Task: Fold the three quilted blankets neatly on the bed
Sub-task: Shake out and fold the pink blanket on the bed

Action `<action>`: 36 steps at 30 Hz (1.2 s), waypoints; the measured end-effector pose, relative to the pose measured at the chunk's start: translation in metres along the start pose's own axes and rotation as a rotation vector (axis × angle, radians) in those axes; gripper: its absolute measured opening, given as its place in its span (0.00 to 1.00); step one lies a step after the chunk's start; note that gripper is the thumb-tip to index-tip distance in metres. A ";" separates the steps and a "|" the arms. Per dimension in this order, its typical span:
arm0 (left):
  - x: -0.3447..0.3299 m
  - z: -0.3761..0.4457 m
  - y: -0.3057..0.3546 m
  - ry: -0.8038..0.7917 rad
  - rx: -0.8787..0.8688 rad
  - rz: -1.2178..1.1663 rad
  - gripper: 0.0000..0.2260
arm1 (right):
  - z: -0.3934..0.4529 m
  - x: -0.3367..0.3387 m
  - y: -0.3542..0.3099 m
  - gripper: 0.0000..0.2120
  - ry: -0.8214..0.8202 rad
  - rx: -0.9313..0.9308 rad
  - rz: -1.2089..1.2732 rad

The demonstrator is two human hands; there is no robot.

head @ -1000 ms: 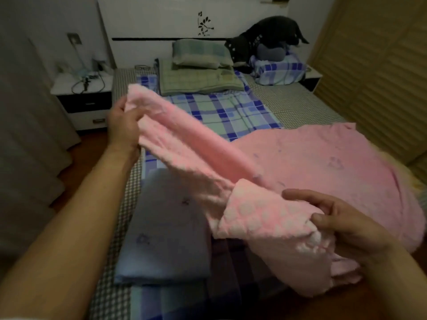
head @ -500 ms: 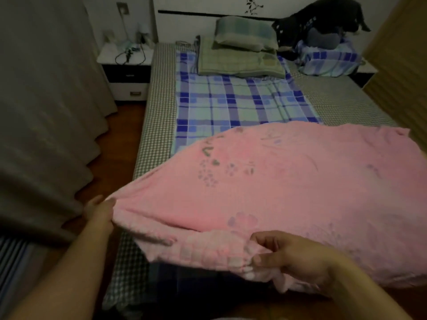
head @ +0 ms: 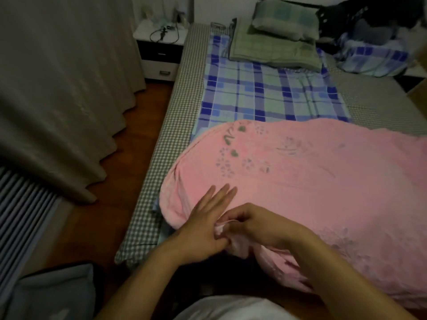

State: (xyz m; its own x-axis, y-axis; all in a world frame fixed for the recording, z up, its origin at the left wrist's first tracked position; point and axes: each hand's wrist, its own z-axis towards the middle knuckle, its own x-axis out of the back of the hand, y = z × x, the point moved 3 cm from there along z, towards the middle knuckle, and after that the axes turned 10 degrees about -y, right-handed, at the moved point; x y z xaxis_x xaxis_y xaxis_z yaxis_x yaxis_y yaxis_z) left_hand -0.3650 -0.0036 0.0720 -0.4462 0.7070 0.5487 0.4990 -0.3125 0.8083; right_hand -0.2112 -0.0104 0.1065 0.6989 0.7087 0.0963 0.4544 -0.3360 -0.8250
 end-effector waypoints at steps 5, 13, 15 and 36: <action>0.013 -0.011 0.024 0.090 0.194 0.362 0.24 | -0.020 -0.012 0.020 0.10 0.156 0.206 0.185; -0.011 -0.092 0.072 0.845 0.459 0.035 0.13 | -0.036 -0.044 0.147 0.16 0.398 0.047 -0.474; -0.006 -0.114 0.077 0.895 0.560 0.119 0.13 | -0.047 -0.037 0.182 0.13 0.451 -0.039 -0.542; -0.149 -0.056 0.122 -0.014 0.157 0.395 0.30 | -0.168 -0.089 0.144 0.08 0.401 0.010 -0.362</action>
State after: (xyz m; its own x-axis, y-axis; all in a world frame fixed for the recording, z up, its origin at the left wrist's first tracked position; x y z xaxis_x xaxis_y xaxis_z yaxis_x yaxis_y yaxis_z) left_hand -0.2787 -0.1825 0.1010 -0.1890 0.5610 0.8060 0.7369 -0.4615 0.4940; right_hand -0.1150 -0.2260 0.0733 0.6555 0.4852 0.5787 0.7013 -0.1068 -0.7048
